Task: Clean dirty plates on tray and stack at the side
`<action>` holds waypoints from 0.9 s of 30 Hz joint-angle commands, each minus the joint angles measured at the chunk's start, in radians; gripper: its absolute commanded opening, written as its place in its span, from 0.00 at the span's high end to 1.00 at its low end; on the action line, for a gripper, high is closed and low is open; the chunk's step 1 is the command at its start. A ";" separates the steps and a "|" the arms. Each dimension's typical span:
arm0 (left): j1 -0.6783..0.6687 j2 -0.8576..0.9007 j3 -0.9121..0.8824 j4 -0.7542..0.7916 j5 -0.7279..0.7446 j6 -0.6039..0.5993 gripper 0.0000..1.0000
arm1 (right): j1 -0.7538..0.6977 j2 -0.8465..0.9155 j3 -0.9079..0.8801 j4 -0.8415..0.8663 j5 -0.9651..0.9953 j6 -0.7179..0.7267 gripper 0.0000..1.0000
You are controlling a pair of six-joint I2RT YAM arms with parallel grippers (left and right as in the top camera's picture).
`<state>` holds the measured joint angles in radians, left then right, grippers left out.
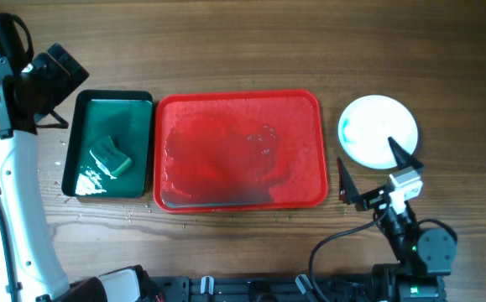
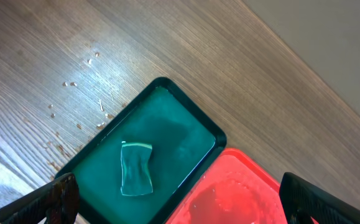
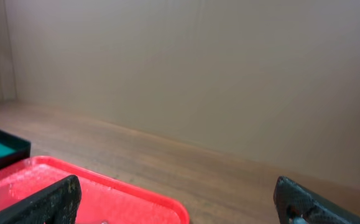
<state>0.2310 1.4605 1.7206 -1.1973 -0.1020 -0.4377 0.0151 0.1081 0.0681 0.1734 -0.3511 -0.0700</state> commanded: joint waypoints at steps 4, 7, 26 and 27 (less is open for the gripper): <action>-0.004 0.004 -0.002 0.003 0.005 0.015 0.00 | -0.005 -0.105 -0.063 -0.150 -0.006 -0.011 0.00; -0.004 0.004 -0.002 0.003 0.005 0.015 0.00 | -0.005 -0.099 -0.063 -0.144 -0.006 -0.006 0.00; -0.005 -0.085 -0.002 -0.032 -0.037 0.019 0.00 | -0.005 -0.090 -0.063 -0.145 -0.006 -0.006 0.00; -0.005 -0.117 -0.002 -0.064 -0.037 0.019 0.00 | -0.005 -0.090 -0.063 -0.145 -0.006 -0.006 0.00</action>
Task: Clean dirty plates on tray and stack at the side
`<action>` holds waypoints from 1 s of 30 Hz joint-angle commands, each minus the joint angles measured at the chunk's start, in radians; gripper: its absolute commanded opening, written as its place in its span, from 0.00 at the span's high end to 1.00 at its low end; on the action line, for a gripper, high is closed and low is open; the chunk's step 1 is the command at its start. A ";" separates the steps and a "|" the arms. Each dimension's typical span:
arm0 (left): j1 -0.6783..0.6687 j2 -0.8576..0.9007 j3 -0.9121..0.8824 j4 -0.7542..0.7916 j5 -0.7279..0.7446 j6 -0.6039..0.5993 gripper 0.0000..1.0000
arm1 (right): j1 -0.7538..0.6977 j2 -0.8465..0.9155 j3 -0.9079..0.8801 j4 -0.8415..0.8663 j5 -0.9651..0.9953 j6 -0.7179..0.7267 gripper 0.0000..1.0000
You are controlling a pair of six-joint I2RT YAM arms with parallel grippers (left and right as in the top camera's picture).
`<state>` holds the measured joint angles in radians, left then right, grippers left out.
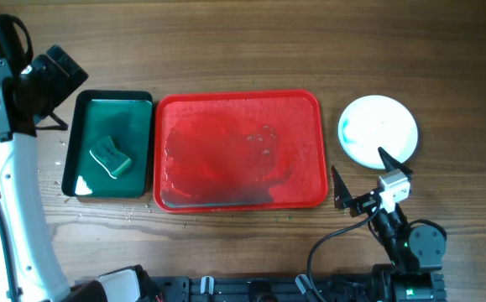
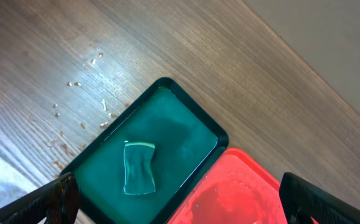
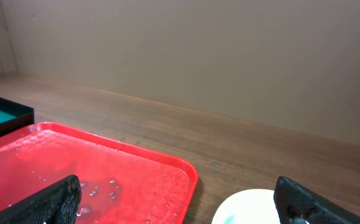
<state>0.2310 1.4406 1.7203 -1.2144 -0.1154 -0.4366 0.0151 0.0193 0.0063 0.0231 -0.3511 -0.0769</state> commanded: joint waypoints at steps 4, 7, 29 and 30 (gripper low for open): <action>-0.005 -0.226 -0.012 -0.121 -0.003 0.021 0.00 | -0.005 -0.001 -0.001 0.006 -0.006 0.001 0.00; -0.005 -0.418 -0.209 0.080 0.020 0.011 0.00 | -0.005 -0.001 -0.001 0.006 -0.006 0.000 0.00; -0.092 -1.429 -1.677 1.251 0.028 0.155 0.00 | -0.005 -0.001 -0.001 0.006 -0.006 0.000 0.00; -0.095 -1.429 -1.682 1.252 0.028 0.172 0.00 | -0.005 -0.001 -0.001 0.006 -0.006 0.000 0.01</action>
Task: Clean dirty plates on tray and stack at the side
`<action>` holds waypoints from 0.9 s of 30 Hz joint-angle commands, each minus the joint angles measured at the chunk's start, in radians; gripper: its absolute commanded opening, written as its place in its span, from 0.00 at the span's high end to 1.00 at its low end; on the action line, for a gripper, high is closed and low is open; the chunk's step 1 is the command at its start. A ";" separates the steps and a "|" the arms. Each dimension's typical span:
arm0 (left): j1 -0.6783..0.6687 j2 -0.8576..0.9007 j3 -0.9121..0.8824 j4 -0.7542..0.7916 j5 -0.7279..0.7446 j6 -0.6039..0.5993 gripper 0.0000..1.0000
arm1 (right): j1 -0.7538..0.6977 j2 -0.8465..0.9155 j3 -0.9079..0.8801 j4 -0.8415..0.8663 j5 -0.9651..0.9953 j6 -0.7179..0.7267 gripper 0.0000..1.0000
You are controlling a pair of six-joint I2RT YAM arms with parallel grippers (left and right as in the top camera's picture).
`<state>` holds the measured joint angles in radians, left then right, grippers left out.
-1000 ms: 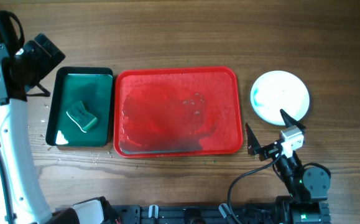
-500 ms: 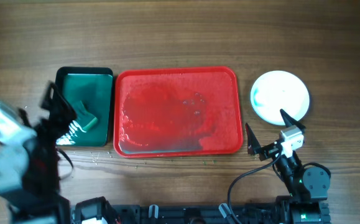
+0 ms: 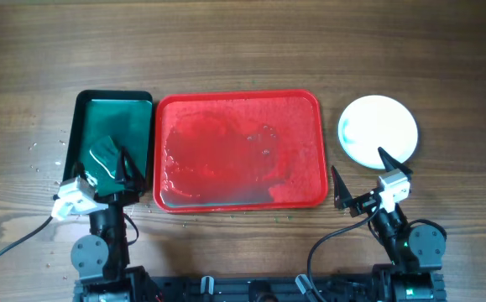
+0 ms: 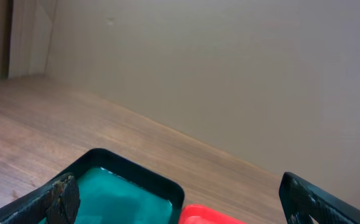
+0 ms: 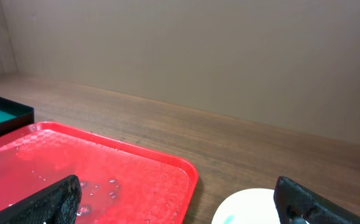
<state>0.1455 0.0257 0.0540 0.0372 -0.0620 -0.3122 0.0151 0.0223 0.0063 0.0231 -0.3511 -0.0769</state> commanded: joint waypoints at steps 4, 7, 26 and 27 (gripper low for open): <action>-0.043 -0.023 -0.048 -0.011 -0.026 0.104 0.00 | -0.005 -0.004 -0.001 0.006 -0.006 0.000 0.00; -0.043 -0.023 -0.048 -0.108 -0.003 0.103 0.00 | -0.005 -0.004 -0.001 0.006 -0.006 0.001 0.00; -0.043 -0.020 -0.048 -0.105 0.001 0.099 0.00 | -0.005 -0.004 -0.001 0.006 -0.006 0.001 0.00; -0.043 -0.020 -0.048 -0.105 0.001 0.099 0.00 | -0.005 -0.004 -0.001 0.006 -0.006 0.001 0.00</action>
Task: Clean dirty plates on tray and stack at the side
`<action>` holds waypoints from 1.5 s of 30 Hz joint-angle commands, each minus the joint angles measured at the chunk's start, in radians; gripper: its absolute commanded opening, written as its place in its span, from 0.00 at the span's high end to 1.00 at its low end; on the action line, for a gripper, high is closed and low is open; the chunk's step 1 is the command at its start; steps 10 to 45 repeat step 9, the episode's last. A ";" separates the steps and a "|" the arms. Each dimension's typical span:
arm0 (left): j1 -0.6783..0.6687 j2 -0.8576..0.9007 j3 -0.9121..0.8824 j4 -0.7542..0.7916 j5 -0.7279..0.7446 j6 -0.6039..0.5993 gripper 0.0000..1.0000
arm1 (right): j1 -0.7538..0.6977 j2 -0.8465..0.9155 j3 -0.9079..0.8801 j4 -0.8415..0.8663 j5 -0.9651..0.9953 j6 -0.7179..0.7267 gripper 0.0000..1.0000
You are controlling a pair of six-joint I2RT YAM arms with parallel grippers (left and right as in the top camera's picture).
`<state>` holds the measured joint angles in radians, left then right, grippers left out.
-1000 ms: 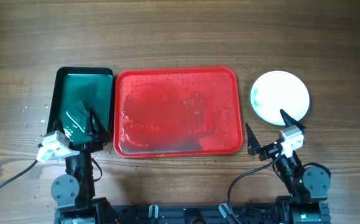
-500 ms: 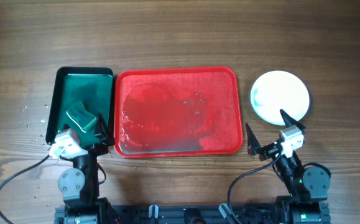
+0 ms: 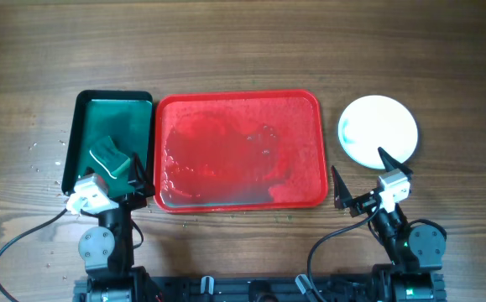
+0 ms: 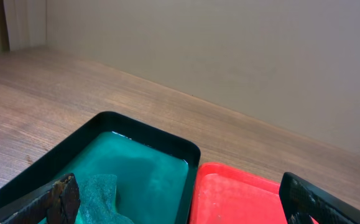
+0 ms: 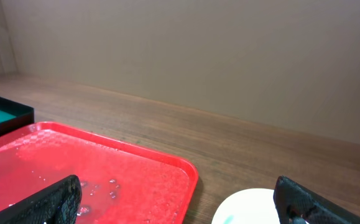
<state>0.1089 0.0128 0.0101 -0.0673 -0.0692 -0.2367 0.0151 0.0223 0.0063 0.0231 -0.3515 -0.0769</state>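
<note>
The red tray [image 3: 238, 94] lies mid-table, wet, with no plate on it; it also shows in the left wrist view [image 4: 242, 193] and the right wrist view [image 5: 136, 180]. A white plate [image 3: 378, 130] sits on the table to the tray's right, and its edge shows as the plate [image 5: 248, 211]. A green sponge [image 3: 111, 158] lies in the dark green tray [image 3: 112, 96]. My left gripper [image 3: 112, 178] stands open at that tray's near end, just behind the sponge [image 4: 99, 199]. My right gripper [image 3: 360, 168] is open and empty, just in front of the plate.
Crumbs and water spots speckle the wood left of the green tray [image 4: 167, 134]. Both arm bases and their cables sit along the table's near edge. A plain wall rises behind the table.
My left gripper has shifted a little to the right and tipped down, so the sponge and the red tray's corner now show between its fingers. The right arm has not moved.
My left arm first stood raised at the far left, looking down on the green tray, while my right gripper hung by the plate. The right gripper then settled lower near the front edge. Afterwards the left arm was down at the front edge too, where both remain open.
</note>
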 commanded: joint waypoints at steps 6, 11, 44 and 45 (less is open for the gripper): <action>-0.007 -0.007 -0.004 0.000 0.008 0.024 0.00 | -0.005 -0.004 -0.001 0.006 -0.006 0.000 0.00; -0.007 -0.007 -0.004 0.000 0.008 0.024 0.00 | -0.005 -0.004 -0.001 0.006 -0.006 0.001 0.00; -0.007 -0.007 -0.004 0.000 0.008 0.024 0.00 | -0.005 -0.004 -0.001 0.006 -0.006 0.001 0.00; -0.007 -0.007 -0.004 0.000 0.008 0.024 0.00 | -0.005 -0.004 -0.001 0.006 -0.006 0.001 0.00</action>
